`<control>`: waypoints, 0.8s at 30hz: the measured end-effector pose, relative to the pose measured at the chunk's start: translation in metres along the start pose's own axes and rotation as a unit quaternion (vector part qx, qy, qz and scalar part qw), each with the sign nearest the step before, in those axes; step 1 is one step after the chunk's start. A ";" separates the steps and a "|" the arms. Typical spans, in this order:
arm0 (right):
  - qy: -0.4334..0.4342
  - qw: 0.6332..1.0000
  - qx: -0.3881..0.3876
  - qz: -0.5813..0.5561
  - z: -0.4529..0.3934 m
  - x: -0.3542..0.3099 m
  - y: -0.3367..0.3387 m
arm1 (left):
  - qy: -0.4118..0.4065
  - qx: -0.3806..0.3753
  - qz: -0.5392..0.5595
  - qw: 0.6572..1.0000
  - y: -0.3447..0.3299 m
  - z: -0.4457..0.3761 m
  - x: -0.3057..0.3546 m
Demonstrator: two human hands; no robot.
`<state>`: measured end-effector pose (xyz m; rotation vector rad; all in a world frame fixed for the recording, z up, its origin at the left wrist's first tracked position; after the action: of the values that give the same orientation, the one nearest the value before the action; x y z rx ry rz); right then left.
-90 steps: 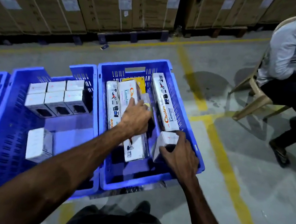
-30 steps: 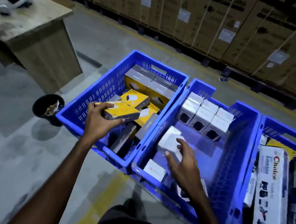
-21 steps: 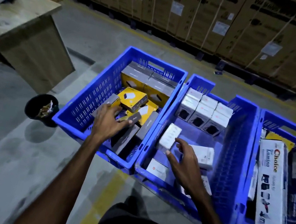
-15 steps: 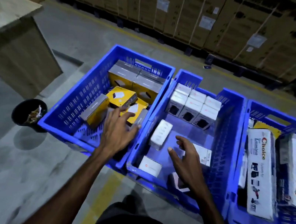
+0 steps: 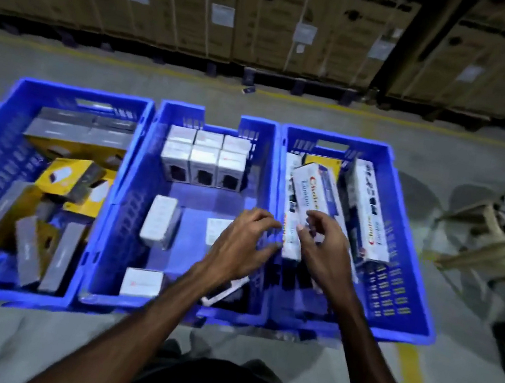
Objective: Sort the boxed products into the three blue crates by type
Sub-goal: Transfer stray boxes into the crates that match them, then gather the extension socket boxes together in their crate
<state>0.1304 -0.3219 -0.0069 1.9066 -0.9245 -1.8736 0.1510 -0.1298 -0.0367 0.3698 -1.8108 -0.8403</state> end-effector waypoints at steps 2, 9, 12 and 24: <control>-0.031 0.999 -0.006 0.021 -0.021 0.022 0.019 | 0.006 -0.007 -0.022 1.000 -0.014 -0.025 0.006; -0.042 0.995 -0.074 0.050 -0.116 0.056 0.050 | 0.012 0.012 -0.137 0.990 -0.039 -0.098 0.019; 0.016 0.988 -0.138 0.066 -0.153 0.053 0.041 | 0.053 0.043 -0.143 0.987 -0.047 -0.109 0.017; 0.108 0.934 -0.287 0.186 -0.203 0.066 0.004 | 0.090 0.064 -0.213 0.971 -0.061 -0.115 0.010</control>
<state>0.3228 -0.4098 -0.0357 1.4257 -0.5358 -1.4621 0.2430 -0.2213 -0.0502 0.9144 -1.6418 -0.9478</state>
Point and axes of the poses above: each hand's wrist, its own z-axis away from the middle knuckle, its own y-axis out of the back of the hand, x = y × z, the point moved 1 cm from there along -z, towards the middle knuckle, and after that the axes turned 1 degree about x, right-handed, at the moved point
